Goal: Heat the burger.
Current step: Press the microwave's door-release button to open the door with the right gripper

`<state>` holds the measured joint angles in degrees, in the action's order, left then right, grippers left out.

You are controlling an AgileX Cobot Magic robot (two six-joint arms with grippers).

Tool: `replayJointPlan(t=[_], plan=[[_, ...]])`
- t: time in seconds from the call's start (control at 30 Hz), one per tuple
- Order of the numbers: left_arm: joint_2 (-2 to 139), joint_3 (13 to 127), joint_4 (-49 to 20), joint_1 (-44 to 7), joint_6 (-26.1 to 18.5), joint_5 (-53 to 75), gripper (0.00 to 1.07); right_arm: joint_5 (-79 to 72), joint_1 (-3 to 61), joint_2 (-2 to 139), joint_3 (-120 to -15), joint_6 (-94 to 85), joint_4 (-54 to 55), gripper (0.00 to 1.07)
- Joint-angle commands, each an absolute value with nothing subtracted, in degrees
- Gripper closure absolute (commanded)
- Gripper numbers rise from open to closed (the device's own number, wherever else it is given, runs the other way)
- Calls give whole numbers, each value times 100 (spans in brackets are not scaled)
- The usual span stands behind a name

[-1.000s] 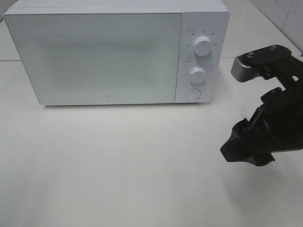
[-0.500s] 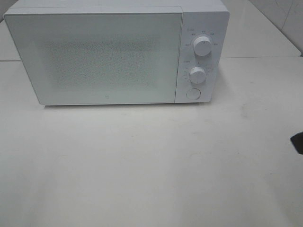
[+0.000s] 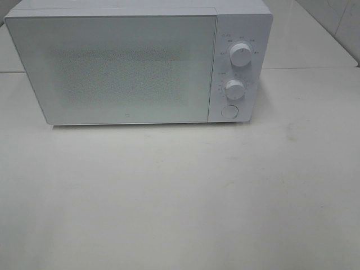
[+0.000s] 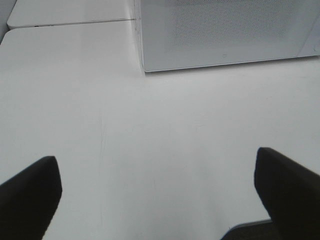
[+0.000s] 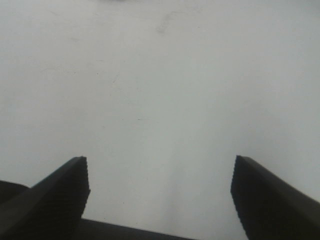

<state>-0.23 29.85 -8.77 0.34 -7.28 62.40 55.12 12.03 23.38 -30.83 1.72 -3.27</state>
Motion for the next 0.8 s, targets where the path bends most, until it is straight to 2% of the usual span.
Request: replayJointPlan(t=[0.03, 0.4, 0.57, 0.8], plan=[[-120, 2968, -911, 46, -705, 6159, 9, 5615, 1031, 1782, -2922, 195, -430, 31], [-120, 2968, -911, 46, -705, 6159, 9, 5695, 1003, 395, -2853, 212, -441, 31], [-120, 2968, -911, 46, -705, 6159, 9, 5695, 716, -201, -2853, 212, -441, 31], [-115, 2968, -905, 46, -705, 6159, 9, 5695, 613, -206, -2853, 201, -430, 31]])
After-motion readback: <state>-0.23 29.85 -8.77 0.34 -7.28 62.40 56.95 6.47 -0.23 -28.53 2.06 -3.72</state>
